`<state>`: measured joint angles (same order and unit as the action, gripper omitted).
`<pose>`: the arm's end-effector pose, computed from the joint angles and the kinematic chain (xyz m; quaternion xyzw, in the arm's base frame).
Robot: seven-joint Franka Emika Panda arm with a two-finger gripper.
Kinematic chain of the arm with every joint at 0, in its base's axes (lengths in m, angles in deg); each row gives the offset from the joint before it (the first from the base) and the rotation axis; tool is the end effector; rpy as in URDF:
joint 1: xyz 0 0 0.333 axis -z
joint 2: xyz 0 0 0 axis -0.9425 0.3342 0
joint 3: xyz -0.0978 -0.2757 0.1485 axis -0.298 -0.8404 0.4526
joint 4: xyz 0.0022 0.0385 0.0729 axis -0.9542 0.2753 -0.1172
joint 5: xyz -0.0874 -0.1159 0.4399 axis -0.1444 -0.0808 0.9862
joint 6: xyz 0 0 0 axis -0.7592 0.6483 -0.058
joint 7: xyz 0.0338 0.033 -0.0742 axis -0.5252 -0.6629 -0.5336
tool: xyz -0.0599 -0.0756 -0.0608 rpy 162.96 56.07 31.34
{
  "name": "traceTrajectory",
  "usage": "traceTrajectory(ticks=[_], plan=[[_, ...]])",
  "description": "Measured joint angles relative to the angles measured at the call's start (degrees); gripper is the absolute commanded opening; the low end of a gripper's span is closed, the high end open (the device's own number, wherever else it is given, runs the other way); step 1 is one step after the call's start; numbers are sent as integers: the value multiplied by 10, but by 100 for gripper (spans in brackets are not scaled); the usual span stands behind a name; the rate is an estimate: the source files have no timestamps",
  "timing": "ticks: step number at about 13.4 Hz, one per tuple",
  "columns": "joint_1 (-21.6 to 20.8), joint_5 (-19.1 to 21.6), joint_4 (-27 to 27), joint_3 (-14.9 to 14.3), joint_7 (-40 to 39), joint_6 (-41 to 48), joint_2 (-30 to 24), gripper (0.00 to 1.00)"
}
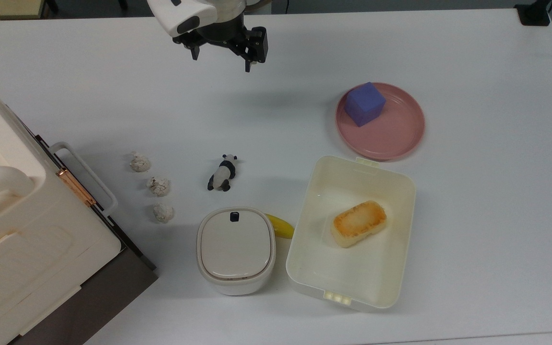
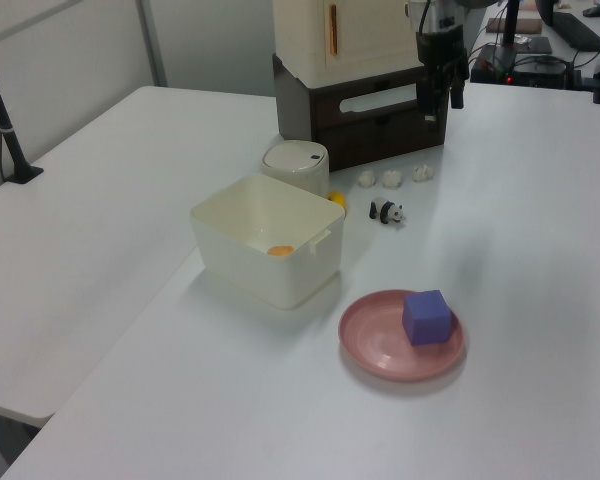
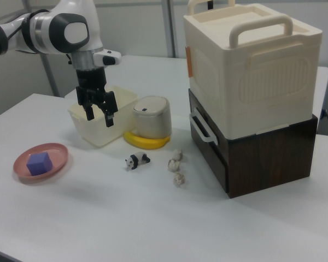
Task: Slide open the drawer
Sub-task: 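Move the gripper toward the dark wooden drawer's front handle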
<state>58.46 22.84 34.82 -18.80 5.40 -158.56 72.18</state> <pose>0.6668 0.0130 0.5225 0.9920 -0.1013 -0.0651 0.0381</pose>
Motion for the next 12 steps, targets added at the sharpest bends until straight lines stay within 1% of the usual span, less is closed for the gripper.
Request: traceTrajectory(ticks=[12], plan=[[1, 0, 0, 0, -7, -4, 3, 100]])
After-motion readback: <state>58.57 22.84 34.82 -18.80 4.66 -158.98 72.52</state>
